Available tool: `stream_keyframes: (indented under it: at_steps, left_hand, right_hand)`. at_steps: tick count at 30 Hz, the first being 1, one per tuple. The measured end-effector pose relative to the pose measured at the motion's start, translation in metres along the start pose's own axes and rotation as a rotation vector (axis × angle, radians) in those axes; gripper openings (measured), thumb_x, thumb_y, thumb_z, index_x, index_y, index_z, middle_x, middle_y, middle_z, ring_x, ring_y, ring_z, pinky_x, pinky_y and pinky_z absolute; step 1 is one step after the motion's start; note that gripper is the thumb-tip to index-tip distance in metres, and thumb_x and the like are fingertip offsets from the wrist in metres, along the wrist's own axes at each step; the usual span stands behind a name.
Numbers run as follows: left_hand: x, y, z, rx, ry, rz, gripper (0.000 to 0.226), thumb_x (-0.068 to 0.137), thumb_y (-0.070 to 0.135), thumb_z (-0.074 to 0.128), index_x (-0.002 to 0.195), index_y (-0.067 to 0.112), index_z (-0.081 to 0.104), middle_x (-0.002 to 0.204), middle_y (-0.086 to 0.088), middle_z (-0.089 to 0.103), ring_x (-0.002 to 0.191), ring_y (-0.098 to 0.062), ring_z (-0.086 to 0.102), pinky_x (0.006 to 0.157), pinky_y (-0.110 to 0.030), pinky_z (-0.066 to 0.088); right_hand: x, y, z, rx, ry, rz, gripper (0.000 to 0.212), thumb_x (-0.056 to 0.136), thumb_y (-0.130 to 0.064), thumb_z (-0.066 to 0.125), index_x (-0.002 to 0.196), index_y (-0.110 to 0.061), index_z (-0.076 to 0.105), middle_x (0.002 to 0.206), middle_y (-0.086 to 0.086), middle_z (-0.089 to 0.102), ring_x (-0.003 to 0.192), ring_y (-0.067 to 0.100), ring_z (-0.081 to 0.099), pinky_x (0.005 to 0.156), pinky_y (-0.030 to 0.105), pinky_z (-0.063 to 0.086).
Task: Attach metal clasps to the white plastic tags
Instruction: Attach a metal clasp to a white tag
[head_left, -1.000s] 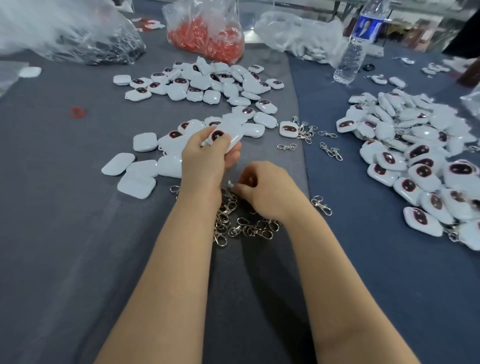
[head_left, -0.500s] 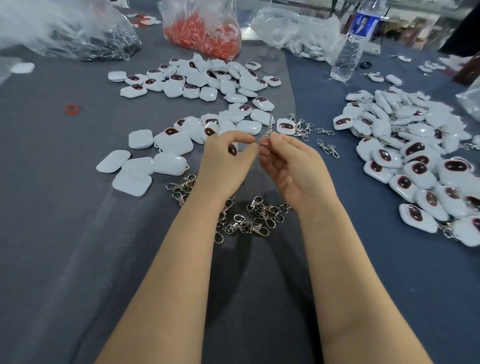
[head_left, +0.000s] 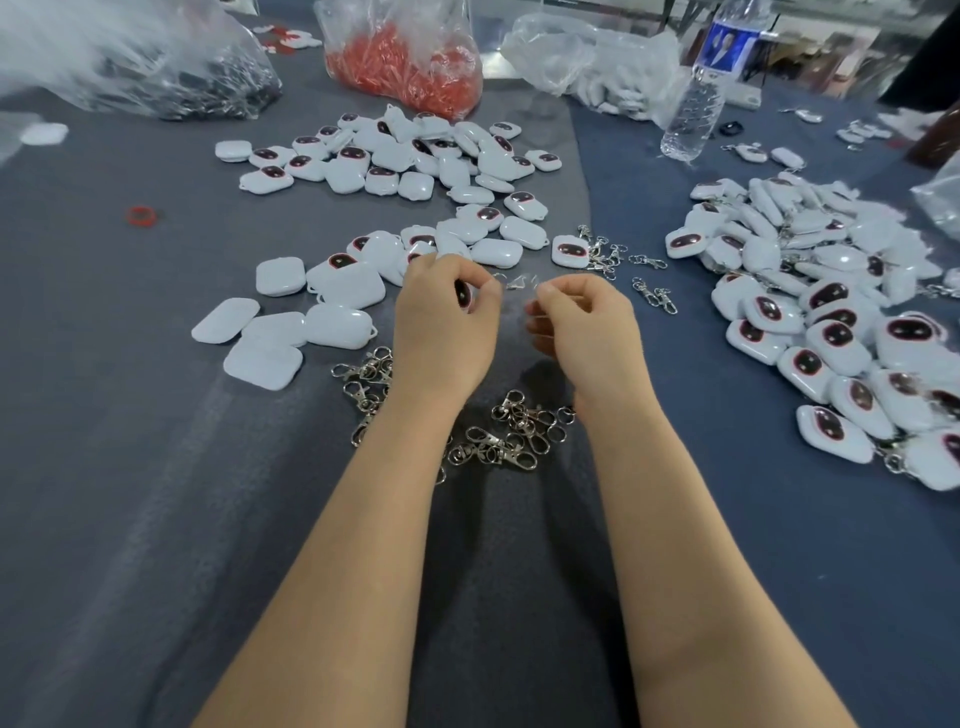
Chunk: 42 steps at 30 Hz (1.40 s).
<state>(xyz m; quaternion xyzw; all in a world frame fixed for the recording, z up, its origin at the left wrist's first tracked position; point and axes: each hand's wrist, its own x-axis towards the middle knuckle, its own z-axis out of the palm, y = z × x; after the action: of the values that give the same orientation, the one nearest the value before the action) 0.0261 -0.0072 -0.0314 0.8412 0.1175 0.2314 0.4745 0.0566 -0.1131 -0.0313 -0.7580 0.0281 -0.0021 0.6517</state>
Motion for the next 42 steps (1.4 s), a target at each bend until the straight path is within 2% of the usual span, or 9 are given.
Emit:
stream_keyframes:
  at_steps: [5,11,17,22,28,30,35,40,42]
  left_hand:
    - [-0.0006,-0.0012,0.0017,0.095,0.012,0.049,0.007,0.093,0.017,0.056,0.087,0.014,0.056,0.119,-0.008,0.047,0.086,-0.016,0.049,0.075,-0.018,0.032]
    - [-0.0036,0.0013,0.0031,0.119,-0.005,0.139,0.004,0.092,0.014,0.055,0.09,0.012,0.058,0.135,-0.007,0.04,0.089,-0.017,0.054,0.085,-0.037,0.046]
    - [-0.0021,-0.0022,0.0039,0.012,0.019,0.114,0.002,0.09,0.015,0.061,0.089,0.015,0.059,0.125,-0.009,0.045,0.071,0.028,0.044,0.065,0.001,0.036]
    - [-0.0005,-0.002,0.0047,-0.005,-0.039,0.064,0.006,0.088,0.018,0.064,0.085,0.02,0.059,0.117,-0.002,0.042,0.069,0.008,0.048,0.065,0.002,0.036]
    - [-0.0007,-0.0023,0.0048,-0.009,-0.019,0.077,0.009,0.088,0.009,0.061,0.084,0.016,0.058,0.116,-0.008,0.045,0.067,0.025,0.044,0.064,0.005,0.032]
    - [-0.0013,-0.0026,0.0043,0.027,-0.02,0.114,0.01,0.088,0.009,0.061,0.084,0.017,0.057,0.126,-0.013,0.045,0.069,0.025,0.047,0.066,0.001,0.037]
    - [-0.0044,-0.0017,0.0037,0.114,-0.017,0.146,0.005,0.089,0.013,0.059,0.093,0.014,0.062,0.131,-0.008,0.042,0.081,-0.015,0.055,0.081,-0.038,0.049]
    - [-0.0023,-0.0048,0.0058,0.081,0.006,0.132,0.007,0.089,0.014,0.061,0.086,0.02,0.059,0.132,-0.012,0.044,0.07,0.024,0.046,0.072,-0.011,0.04]
    - [-0.0019,-0.0054,0.007,0.072,0.0,0.108,0.008,0.089,0.014,0.061,0.085,0.02,0.059,0.131,-0.013,0.045,0.073,0.024,0.046,0.064,0.002,0.032]
  right_hand:
    - [-0.0042,-0.001,0.0028,-0.27,0.061,-0.381,0.025,0.093,-0.011,0.051,0.114,-0.023,0.06,0.108,-0.014,0.057,0.096,0.004,0.053,0.086,0.013,0.039]
    - [-0.0045,0.0042,0.0059,-0.354,-0.042,-0.391,0.009,0.091,-0.013,0.06,0.093,-0.014,0.069,0.076,-0.018,0.059,0.071,-0.007,0.053,0.066,0.001,0.037]
    - [-0.0021,0.0004,0.0032,-0.296,-0.06,-0.305,0.016,0.093,-0.019,0.057,0.093,-0.016,0.073,0.08,-0.012,0.068,0.074,-0.001,0.058,0.068,0.009,0.042]
    - [-0.0021,0.0001,0.0035,-0.269,-0.046,-0.278,0.019,0.094,-0.018,0.055,0.094,-0.014,0.073,0.084,-0.007,0.07,0.084,0.007,0.062,0.077,0.021,0.048]
    - [-0.0038,0.0047,0.0059,-0.327,-0.004,-0.371,0.009,0.09,-0.013,0.061,0.096,-0.016,0.067,0.079,-0.015,0.06,0.072,-0.004,0.053,0.066,0.004,0.038]
    - [-0.0056,0.0051,0.0067,-0.37,-0.01,-0.435,0.013,0.087,-0.007,0.062,0.097,-0.015,0.063,0.085,-0.007,0.061,0.077,0.002,0.053,0.069,0.006,0.038]
    - [-0.0046,0.0048,0.0058,-0.524,0.025,-0.477,0.007,0.09,-0.018,0.061,0.091,-0.017,0.068,0.088,-0.004,0.065,0.082,0.011,0.057,0.073,0.023,0.044]
    - [-0.0045,0.0005,0.0035,-0.444,0.021,-0.388,0.012,0.091,-0.018,0.061,0.091,-0.016,0.073,0.076,-0.011,0.063,0.068,-0.004,0.054,0.064,0.003,0.037]
    - [-0.0047,-0.0015,0.0025,-0.412,0.01,-0.353,0.013,0.09,-0.017,0.061,0.09,-0.016,0.073,0.073,-0.014,0.062,0.065,-0.007,0.053,0.062,0.0,0.036]
